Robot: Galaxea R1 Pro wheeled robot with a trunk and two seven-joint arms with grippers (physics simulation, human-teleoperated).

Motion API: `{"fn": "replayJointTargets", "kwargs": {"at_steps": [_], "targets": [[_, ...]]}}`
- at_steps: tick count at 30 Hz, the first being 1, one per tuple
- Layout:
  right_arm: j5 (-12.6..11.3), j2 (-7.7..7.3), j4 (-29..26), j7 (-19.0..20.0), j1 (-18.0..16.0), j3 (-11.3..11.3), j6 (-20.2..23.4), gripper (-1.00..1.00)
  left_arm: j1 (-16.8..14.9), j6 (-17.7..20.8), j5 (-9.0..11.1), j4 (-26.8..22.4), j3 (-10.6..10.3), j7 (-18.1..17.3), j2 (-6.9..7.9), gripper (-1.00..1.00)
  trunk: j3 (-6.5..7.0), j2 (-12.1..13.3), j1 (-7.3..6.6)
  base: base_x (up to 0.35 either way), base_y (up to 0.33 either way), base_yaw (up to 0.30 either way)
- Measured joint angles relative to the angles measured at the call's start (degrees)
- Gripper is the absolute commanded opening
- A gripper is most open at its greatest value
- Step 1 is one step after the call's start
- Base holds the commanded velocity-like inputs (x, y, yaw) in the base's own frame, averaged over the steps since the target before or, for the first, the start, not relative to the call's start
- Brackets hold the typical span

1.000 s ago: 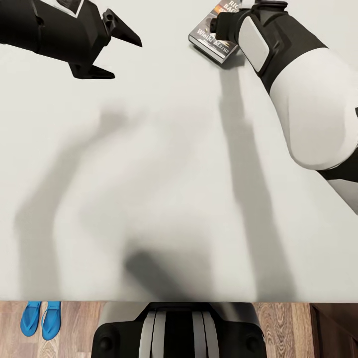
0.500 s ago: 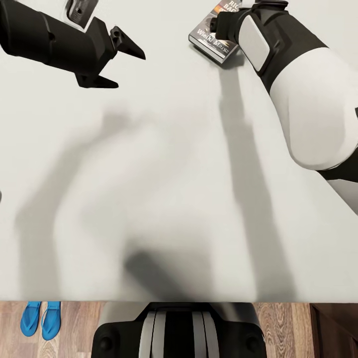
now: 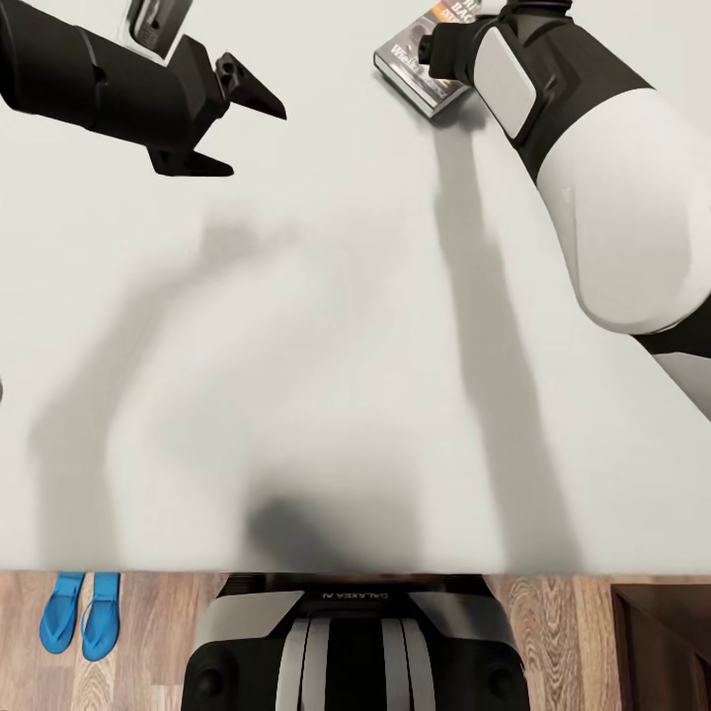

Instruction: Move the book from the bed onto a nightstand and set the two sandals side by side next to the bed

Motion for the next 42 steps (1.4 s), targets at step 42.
{"fn": "replayJointTargets", "kwargs": {"at_steps": [42], "targets": [[-0.2, 0.00, 1.7, -0.2, -6.4, -0.6, 2.5, 1.00, -0.1, -0.1, 0.0, 0.0, 0.3, -0.5, -0.41, 1.00, -0.01, 0.0, -0.02, -0.036, -0.002, 0.000]]}}
